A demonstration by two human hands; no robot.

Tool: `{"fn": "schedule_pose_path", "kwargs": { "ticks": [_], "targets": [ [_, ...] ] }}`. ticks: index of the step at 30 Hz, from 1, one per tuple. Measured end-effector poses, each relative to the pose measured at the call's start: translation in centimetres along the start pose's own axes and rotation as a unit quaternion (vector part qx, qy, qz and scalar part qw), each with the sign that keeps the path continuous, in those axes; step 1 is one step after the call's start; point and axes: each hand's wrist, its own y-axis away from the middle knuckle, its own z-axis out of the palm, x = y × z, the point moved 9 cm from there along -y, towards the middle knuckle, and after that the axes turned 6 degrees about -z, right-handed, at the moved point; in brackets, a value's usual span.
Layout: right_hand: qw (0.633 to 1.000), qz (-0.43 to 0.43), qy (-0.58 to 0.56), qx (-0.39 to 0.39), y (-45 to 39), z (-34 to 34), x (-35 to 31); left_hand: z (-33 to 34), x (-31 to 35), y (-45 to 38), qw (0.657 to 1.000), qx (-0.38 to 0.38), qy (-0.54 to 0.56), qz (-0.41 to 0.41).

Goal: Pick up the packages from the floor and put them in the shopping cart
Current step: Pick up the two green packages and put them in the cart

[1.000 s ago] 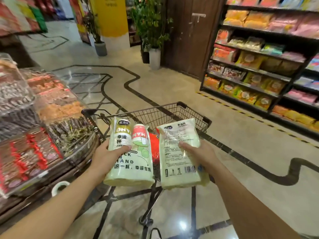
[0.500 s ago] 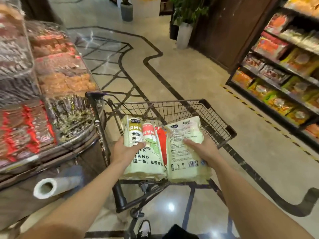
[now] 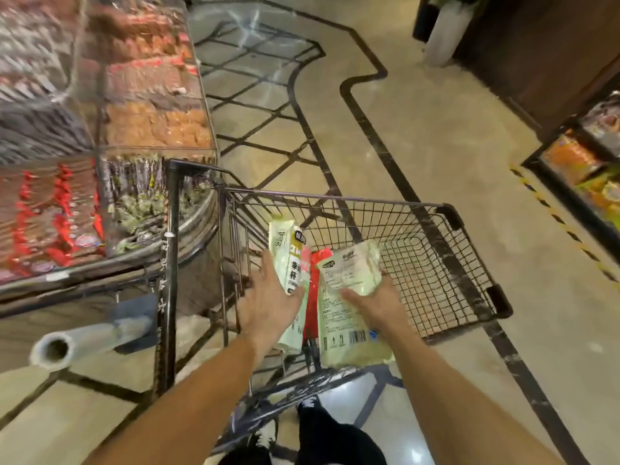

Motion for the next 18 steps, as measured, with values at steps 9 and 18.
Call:
{"fn": "schedule_pose_path", "kwargs": {
  "ticks": [9,18],
  "targets": [
    [1.000,-0.015,0.009,-0.017,-2.1,2.1,2.4,9.5,-3.3,-1.4,0.978,-0.057,0.168,-0.110],
    [0.990,-0.054,0.079,-0.105,-2.0,4.4,3.1,15.3,-4.9,-0.2,0.975,-0.171,0.096,-0.108]
  ]
}}
